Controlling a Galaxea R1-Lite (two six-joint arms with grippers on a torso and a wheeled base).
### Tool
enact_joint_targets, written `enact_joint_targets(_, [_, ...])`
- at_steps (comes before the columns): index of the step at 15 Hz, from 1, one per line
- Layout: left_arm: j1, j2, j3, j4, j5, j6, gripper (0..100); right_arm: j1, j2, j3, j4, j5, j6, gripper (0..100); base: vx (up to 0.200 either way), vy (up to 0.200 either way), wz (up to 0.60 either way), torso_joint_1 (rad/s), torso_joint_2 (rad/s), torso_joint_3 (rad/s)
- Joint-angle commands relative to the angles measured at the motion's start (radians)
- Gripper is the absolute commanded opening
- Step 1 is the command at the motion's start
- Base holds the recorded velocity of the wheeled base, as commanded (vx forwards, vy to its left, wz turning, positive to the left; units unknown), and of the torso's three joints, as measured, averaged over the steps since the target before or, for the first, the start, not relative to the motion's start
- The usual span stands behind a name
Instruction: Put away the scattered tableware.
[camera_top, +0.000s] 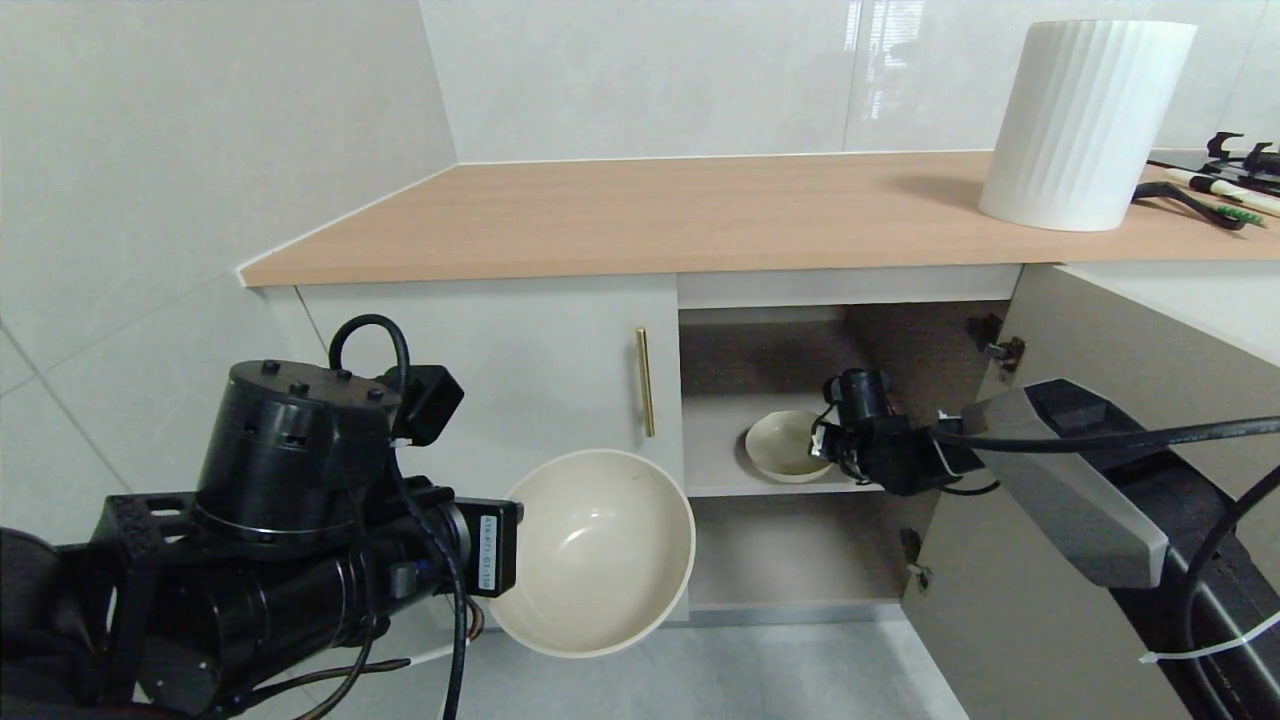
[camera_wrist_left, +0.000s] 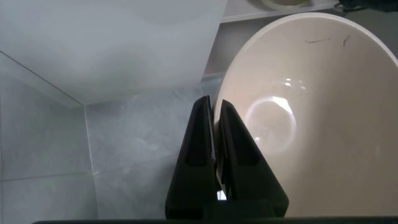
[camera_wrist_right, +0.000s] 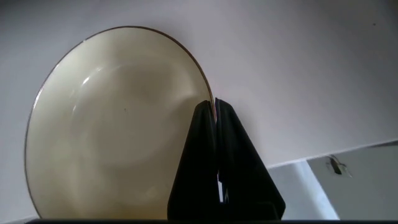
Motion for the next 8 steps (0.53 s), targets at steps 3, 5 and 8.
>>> enact_joint_targets(3, [0.000, 0.002, 0.000, -0.001, 0.001, 0.000, 0, -0.012, 0.045, -0.094, 0.034, -0.041, 0.016, 0, 0.000, 0.000, 0.00, 0.000, 0.00, 0.000])
enact_joint_targets(5, [0.000, 0.001, 0.000, -0.001, 0.001, 0.000, 0, -0.014, 0.051, -0.105, 0.045, -0.046, 0.019, 0, 0.000, 0.000, 0.00, 0.000, 0.00, 0.000])
enact_joint_targets(8, [-0.002, 0.001, 0.000, -0.001, 0.001, 0.000, 0, -0.014, 0.053, -0.109, 0.048, -0.047, 0.022, 0, 0.000, 0.000, 0.00, 0.000, 0.00, 0.000])
